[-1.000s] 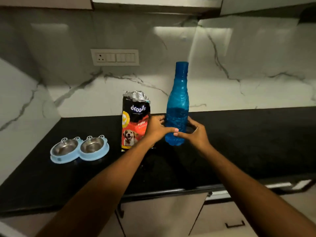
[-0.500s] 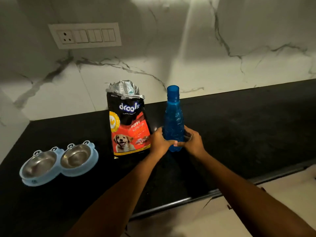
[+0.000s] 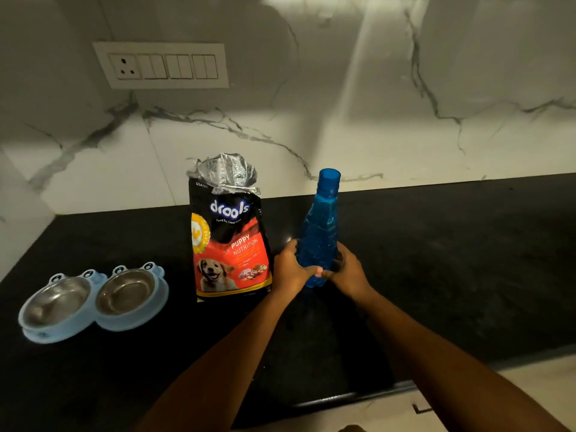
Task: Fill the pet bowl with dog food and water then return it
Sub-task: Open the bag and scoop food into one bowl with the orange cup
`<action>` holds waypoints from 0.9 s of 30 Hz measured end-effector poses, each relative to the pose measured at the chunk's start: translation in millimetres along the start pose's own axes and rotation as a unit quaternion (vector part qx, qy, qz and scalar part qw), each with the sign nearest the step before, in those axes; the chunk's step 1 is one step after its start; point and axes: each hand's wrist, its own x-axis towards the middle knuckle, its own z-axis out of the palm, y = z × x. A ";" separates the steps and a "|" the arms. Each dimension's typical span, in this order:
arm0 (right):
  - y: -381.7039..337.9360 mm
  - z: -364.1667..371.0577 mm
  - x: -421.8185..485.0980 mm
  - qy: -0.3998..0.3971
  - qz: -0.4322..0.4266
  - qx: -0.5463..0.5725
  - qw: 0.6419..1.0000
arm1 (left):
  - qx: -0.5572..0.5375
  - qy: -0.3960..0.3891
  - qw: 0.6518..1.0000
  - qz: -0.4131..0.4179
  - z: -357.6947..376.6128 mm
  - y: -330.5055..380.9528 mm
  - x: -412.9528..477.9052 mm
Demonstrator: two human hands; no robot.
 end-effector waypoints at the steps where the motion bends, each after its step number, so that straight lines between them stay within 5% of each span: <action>1: 1.3 1.6 -1.5 0.004 0.010 -0.001 1.000 | -0.004 -0.012 1.000 0.003 -1.3 -0.1 -3.1; 6: 8.6 21.2 -30.9 0.161 0.151 0.089 0.971 | 0.000 -0.077 0.997 -0.016 -11.9 -25.0 -24.9; 10: 3.3 43.8 -56.6 0.045 0.190 0.164 0.967 | -0.034 -0.042 0.998 -0.022 -36.1 -51.4 -43.9; 18: -63.3 90.2 -38.9 -0.047 0.053 0.223 0.972 | -0.081 0.033 0.996 0.019 -108.4 -53.9 -69.8; 27: -158.4 91.5 20.4 0.164 -0.210 0.216 0.939 | -0.084 0.132 0.985 0.078 -197.2 -33.3 -58.9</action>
